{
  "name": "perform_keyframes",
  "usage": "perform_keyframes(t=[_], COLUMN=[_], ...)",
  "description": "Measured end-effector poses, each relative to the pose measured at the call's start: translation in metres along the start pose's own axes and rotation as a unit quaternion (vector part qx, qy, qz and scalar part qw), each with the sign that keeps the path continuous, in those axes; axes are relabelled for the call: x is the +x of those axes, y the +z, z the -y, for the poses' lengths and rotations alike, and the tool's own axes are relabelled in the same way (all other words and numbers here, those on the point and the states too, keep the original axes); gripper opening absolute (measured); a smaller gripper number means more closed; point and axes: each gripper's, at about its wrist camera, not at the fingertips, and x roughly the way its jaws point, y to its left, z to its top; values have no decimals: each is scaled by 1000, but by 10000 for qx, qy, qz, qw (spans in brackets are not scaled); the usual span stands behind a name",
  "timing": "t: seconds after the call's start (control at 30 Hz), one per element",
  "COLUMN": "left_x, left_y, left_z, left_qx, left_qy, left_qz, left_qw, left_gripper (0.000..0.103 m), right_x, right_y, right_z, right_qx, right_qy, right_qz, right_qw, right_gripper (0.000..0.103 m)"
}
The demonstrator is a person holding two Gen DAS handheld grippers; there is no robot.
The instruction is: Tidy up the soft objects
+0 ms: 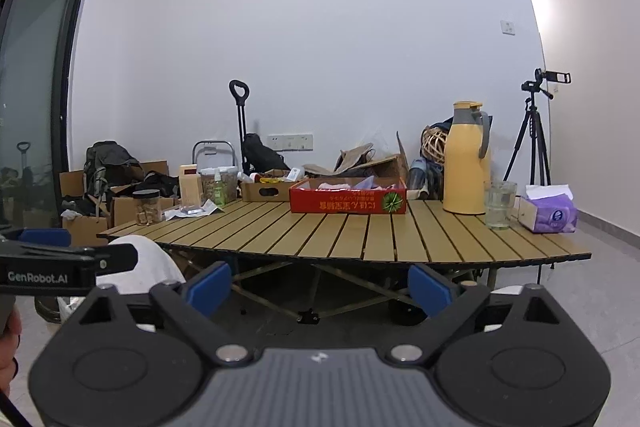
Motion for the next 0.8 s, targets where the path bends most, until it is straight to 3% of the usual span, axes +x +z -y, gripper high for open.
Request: perform_keyframes(t=[0.8], left_x=[0], left_y=[2], left_z=[-2], left_qx=[-17], left_qy=[-42], left_qz=[50], left_qw=[10000], left_gripper=[103], right_x=[1], right_y=[-1], right_z=[2], right_qx=[-73], right_qy=[19], right_qz=[107], right_qw=[9999], right_gripper=[103])
